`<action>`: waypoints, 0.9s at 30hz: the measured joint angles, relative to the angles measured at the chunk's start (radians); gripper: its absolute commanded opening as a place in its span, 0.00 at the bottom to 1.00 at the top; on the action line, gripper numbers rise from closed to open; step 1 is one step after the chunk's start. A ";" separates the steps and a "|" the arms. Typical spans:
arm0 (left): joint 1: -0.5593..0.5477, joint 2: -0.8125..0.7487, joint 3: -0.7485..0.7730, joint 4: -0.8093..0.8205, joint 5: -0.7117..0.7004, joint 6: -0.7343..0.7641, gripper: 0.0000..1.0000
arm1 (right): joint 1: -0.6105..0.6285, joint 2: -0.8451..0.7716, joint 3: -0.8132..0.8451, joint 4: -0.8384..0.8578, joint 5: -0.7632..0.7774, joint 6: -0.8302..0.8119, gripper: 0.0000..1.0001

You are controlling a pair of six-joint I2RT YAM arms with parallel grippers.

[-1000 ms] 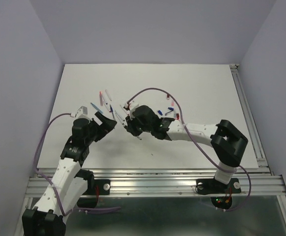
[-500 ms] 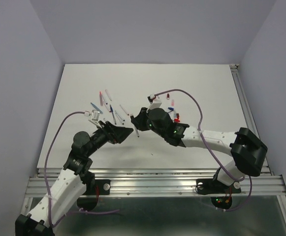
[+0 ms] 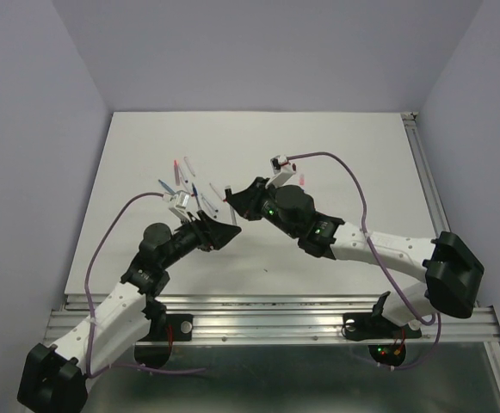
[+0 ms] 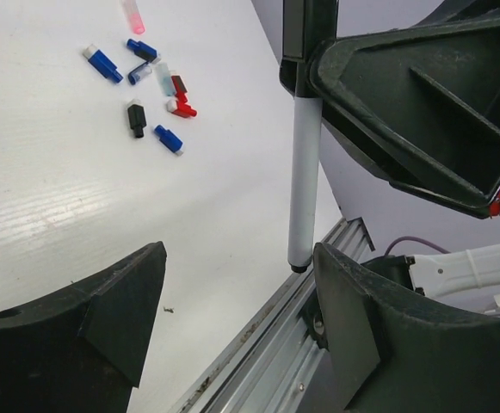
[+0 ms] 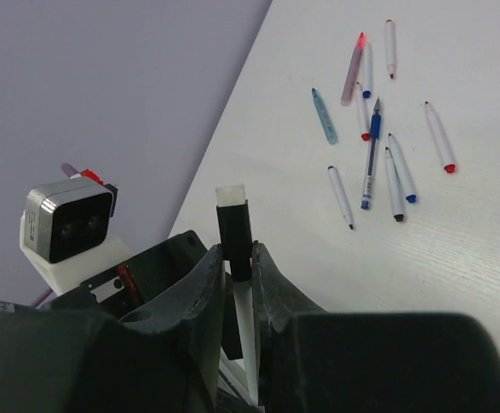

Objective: Open the pen caps

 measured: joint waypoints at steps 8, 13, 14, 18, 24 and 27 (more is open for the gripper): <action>-0.018 0.051 0.022 0.023 -0.029 0.010 0.54 | -0.002 0.002 0.000 0.001 -0.026 -0.001 0.09; -0.029 0.089 0.049 0.034 -0.037 0.018 0.49 | -0.002 0.013 0.000 0.003 -0.029 0.000 0.09; -0.031 0.093 0.051 0.035 -0.040 0.018 0.49 | -0.002 0.015 0.000 0.004 -0.030 0.000 0.09; -0.037 0.109 0.053 0.041 -0.051 0.020 0.40 | -0.002 0.035 0.000 0.005 -0.044 0.008 0.09; -0.043 0.134 0.067 0.045 -0.057 0.027 0.09 | -0.002 0.047 -0.006 0.015 -0.052 0.016 0.11; -0.044 0.138 0.070 0.047 -0.059 0.028 0.00 | -0.002 0.047 -0.010 0.021 -0.051 0.015 0.13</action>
